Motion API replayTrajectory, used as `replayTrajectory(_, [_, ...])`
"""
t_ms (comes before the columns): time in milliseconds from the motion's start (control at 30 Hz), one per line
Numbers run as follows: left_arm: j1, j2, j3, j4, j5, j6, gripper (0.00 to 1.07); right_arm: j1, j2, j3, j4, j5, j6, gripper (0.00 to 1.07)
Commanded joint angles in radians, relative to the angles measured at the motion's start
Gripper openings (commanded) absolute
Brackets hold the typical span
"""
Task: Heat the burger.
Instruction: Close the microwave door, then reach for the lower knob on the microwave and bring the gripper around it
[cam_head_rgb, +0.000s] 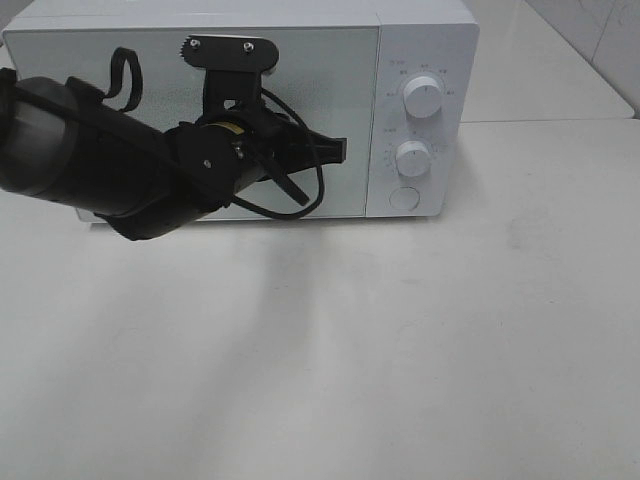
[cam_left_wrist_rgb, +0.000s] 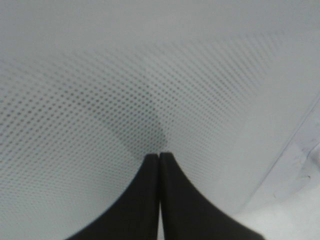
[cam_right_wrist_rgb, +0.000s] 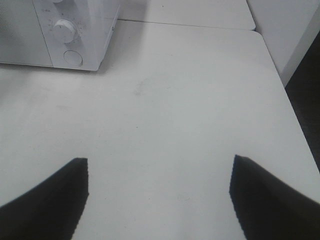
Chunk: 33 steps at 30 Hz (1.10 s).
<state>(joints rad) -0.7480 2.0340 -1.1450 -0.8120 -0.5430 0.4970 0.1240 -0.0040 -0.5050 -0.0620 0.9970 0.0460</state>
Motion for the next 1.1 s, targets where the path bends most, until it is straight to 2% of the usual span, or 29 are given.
replayTrajectory(33, [0.044,0.002,-0.049,-0.011,-0.094,0.004,0.0,-0.007,-0.031,0.004,-0.004,-0.003,-0.004,0.75])
replayTrajectory(133, [0.044,-0.001,-0.047,-0.009,-0.094,0.018,0.0,-0.007,-0.031,0.004,-0.004,-0.003,-0.004,0.75])
replayTrajectory(200, [0.03,-0.017,-0.036,-0.01,-0.041,0.058,0.0,-0.007,-0.031,0.004,-0.004,-0.003,-0.004,0.75])
replayTrajectory(400, [0.0,-0.052,0.018,-0.012,-0.012,0.068,0.0,-0.007,-0.031,0.004,-0.004,-0.003,-0.004,0.75])
replayTrajectory(500, [-0.026,-0.106,0.1,-0.012,0.047,0.068,0.0,-0.007,-0.031,0.004,-0.004,-0.003,-0.004,0.75])
replayTrajectory(600, [-0.027,-0.13,0.128,-0.013,0.108,0.075,0.0,-0.007,-0.031,0.004,-0.004,-0.003,-0.004,0.75])
replayTrajectory(667, [-0.027,-0.174,0.155,-0.013,0.233,0.082,0.13,-0.007,-0.031,0.004,-0.004,-0.003,-0.004,0.75])
replayTrajectory(700, [-0.027,-0.184,0.161,-0.013,0.277,0.082,0.32,-0.007,-0.031,0.004,-0.004,-0.003,-0.004,0.75])
replayTrajectory(733, [-0.027,-0.184,0.161,-0.013,0.277,0.082,0.32,-0.007,-0.031,0.004,-0.004,-0.003,-0.004,0.75])
replayTrajectory(767, [-0.027,-0.206,0.175,-0.013,0.346,0.082,0.6,-0.007,-0.031,0.004,-0.004,-0.003,-0.004,0.75])
replayTrajectory(800, [-0.027,-0.206,0.175,-0.013,0.346,0.082,0.6,-0.007,-0.031,0.004,-0.004,-0.003,-0.004,0.75])
replayTrajectory(833, [-0.027,-0.213,0.181,-0.016,0.374,0.082,0.72,-0.007,-0.031,0.004,-0.004,-0.003,-0.004,0.75])
replayTrajectory(867, [-0.027,-0.228,0.191,-0.016,0.441,0.082,0.98,-0.007,-0.031,0.004,-0.004,-0.003,-0.004,0.75])
replayTrajectory(933, [-0.025,-0.234,0.194,-0.013,0.486,0.084,1.02,-0.007,-0.031,0.004,-0.004,-0.003,-0.004,0.75])
replayTrajectory(967, [-0.02,-0.248,0.2,0.002,0.57,0.084,1.01,-0.007,-0.031,0.004,-0.004,-0.003,-0.004,0.75])
replayTrajectory(1100, [-0.008,-0.271,0.202,0.056,0.688,0.084,1.01,-0.007,-0.031,0.004,-0.004,-0.003,-0.004,0.75])
